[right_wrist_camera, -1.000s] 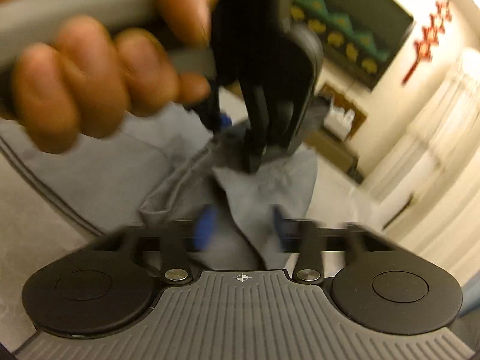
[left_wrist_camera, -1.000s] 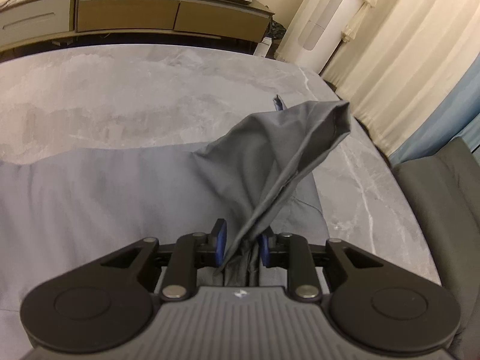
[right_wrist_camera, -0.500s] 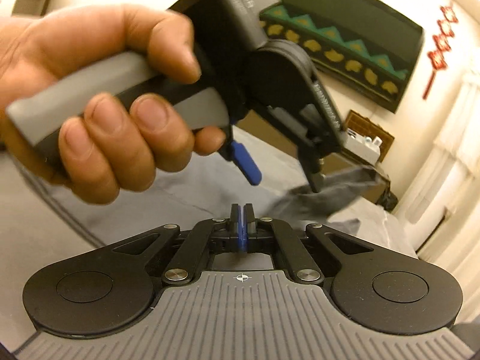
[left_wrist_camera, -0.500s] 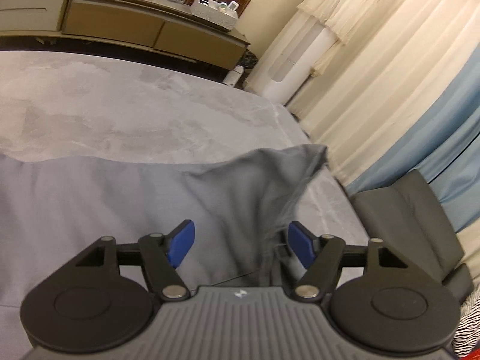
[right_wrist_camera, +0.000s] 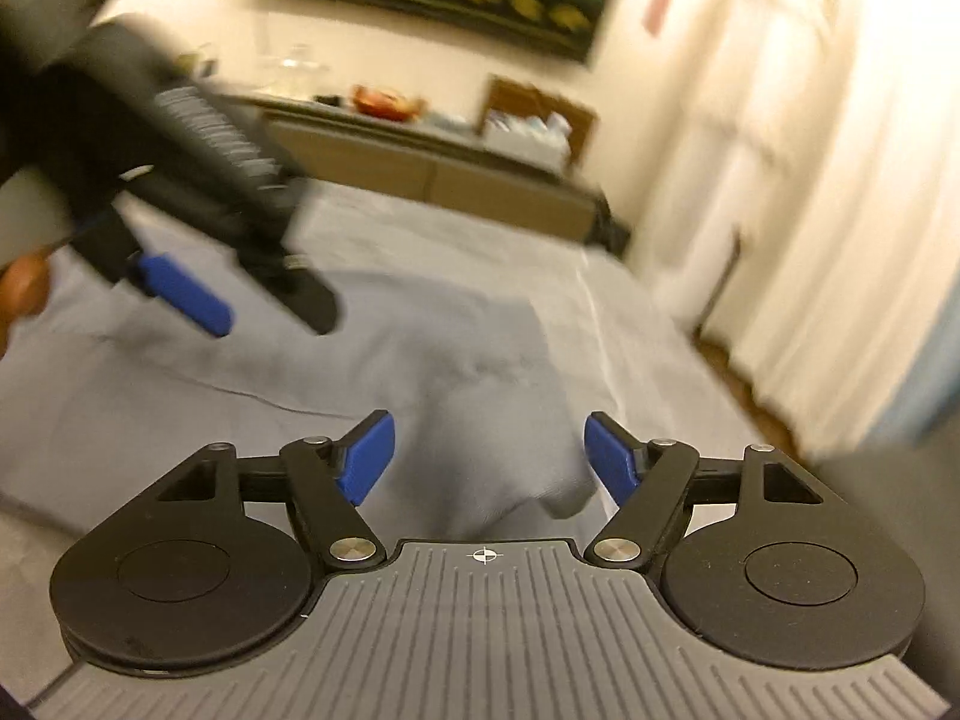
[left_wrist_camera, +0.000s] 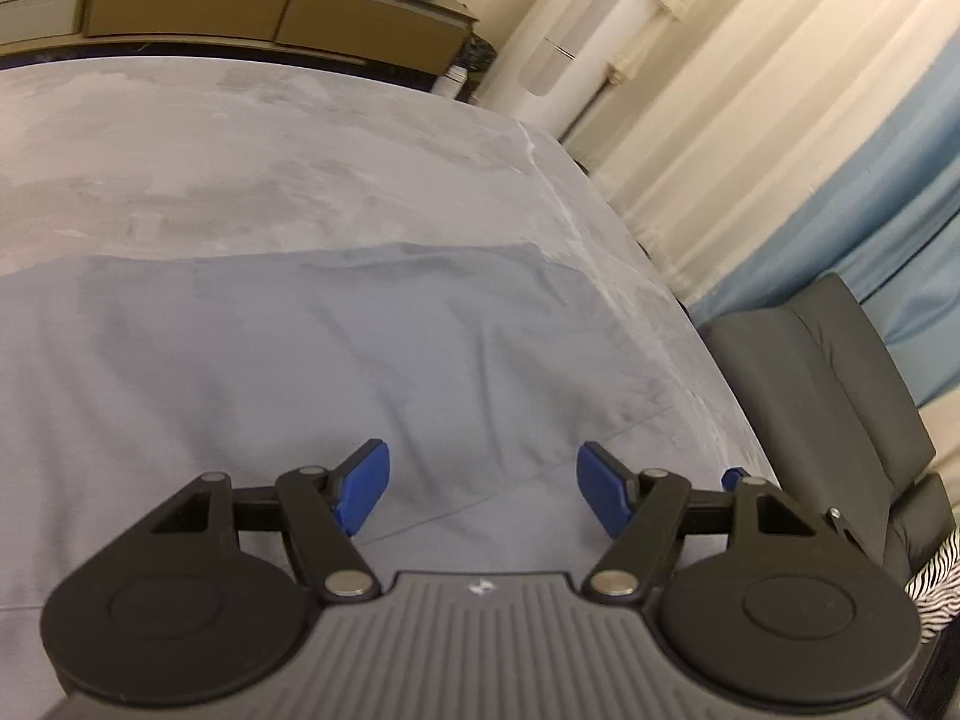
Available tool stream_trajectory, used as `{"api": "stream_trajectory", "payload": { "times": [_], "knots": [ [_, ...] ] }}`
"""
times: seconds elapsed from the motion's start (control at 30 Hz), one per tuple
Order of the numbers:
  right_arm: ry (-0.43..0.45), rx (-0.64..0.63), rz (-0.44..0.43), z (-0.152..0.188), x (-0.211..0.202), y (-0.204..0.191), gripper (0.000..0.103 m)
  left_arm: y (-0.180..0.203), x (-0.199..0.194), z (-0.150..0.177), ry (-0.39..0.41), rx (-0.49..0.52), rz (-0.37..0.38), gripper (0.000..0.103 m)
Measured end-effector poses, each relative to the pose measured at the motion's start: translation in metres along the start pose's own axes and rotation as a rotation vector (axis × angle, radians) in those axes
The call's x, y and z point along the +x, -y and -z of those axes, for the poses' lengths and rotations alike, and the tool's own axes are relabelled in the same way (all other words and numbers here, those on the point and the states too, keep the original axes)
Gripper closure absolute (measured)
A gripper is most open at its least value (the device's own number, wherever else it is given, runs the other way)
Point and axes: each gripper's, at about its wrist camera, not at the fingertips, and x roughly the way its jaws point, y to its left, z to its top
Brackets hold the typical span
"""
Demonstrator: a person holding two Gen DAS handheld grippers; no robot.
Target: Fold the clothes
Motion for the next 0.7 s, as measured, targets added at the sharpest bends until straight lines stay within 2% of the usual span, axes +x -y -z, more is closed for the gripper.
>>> {"api": "stream_trajectory", "payload": {
  "times": [0.1,0.23,0.3,0.33,0.4,0.47,0.57,0.63,0.7],
  "knots": [
    [-0.019,0.154,-0.029,0.001,-0.004,0.031,0.018,0.012,0.010,0.002,-0.013,0.049,-0.003,0.033],
    [-0.100,0.378,-0.079,0.020,0.005,0.068,0.017,0.025,0.026,0.002,-0.025,0.107,-0.056,0.033],
    [-0.137,0.457,-0.134,0.032,0.010,0.076,0.023,0.022,0.034,0.000,-0.029,0.091,-0.075,0.033],
    [-0.156,0.471,-0.157,0.035,0.016,0.076,0.033,0.019,0.037,-0.001,-0.032,0.081,-0.082,0.033],
    [-0.157,0.425,-0.169,0.040,0.020,0.067,0.044,0.017,0.040,-0.004,-0.024,0.070,-0.087,0.033],
    [-0.150,0.391,-0.188,0.041,0.018,0.058,0.079,0.018,0.040,-0.008,-0.025,0.065,-0.087,0.033],
    [-0.116,0.341,-0.183,0.038,0.012,0.047,0.087,0.027,0.028,-0.017,0.000,0.071,-0.043,0.032],
    [-0.057,0.235,-0.146,0.033,-0.001,0.031,0.088,0.039,0.019,-0.024,0.024,0.102,-0.022,0.024],
    [0.007,0.106,-0.100,0.029,-0.018,0.013,0.088,0.053,0.017,-0.028,0.023,0.162,-0.033,0.014]
  ]
}}
